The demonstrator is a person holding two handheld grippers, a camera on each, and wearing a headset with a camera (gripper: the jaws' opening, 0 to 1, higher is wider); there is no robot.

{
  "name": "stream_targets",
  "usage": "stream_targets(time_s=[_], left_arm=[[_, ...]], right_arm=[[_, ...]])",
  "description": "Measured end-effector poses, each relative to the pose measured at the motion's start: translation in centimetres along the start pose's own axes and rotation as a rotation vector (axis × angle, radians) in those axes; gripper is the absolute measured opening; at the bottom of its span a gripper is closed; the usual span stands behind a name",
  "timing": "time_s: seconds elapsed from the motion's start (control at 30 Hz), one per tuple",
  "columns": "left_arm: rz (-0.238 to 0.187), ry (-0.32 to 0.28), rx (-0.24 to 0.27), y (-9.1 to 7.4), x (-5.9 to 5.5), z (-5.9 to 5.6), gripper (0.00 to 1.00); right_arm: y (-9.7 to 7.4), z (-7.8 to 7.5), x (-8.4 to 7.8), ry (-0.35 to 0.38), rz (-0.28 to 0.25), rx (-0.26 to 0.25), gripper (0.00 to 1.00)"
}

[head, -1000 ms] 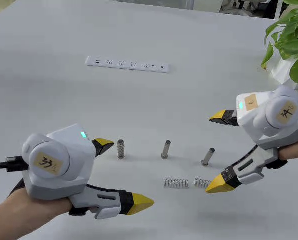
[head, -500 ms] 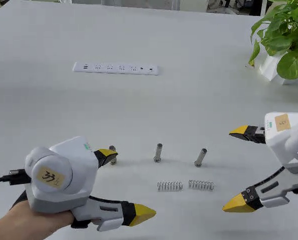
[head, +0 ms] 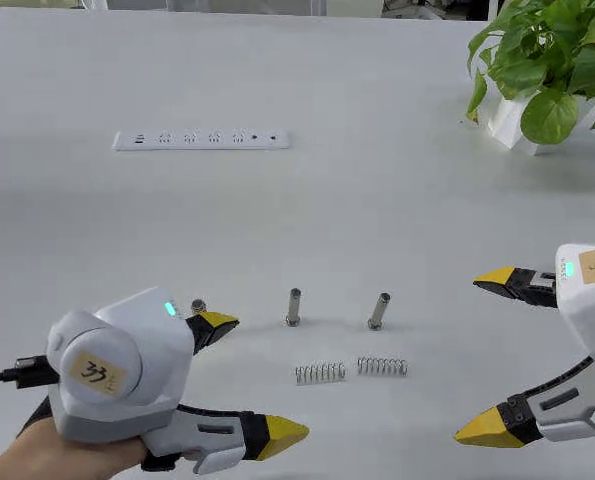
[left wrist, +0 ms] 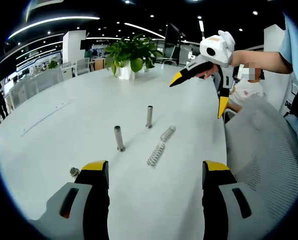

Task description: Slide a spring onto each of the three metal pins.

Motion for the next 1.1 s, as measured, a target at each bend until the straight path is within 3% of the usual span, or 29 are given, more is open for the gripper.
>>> stream_targets(time_s=[0.37,0.77,1.1], left_arm=[[-0.003,0.040,-0.013,1.3,0.1,0.6,0.53],[0.053,0.127,-0.034,3.7,-0.5,0.8,0.28],[0.083,0.149,-0.056,5.4,-0.9,1.1,0.18]], right_arm=[[0.1,0.7,-0.6,0.036,-0.004,-0.002,0.98],[0.1,1.9,-1.1,0.068,-0.011,-0.001,0.97],[-0.1,2.6,-2.1,0.105,-0.005,-0.006,0.95]])
Point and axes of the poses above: the centre of the closed fingertips' face, and the gripper's own axes: y roughly forward along the fingers, z roughly to its left, x roughly out of its top, the point moved 6 cm from there along -y, roughly backward along the fingers, and after that the axes turned 4 degrees about -x, right-handed, at the moved point
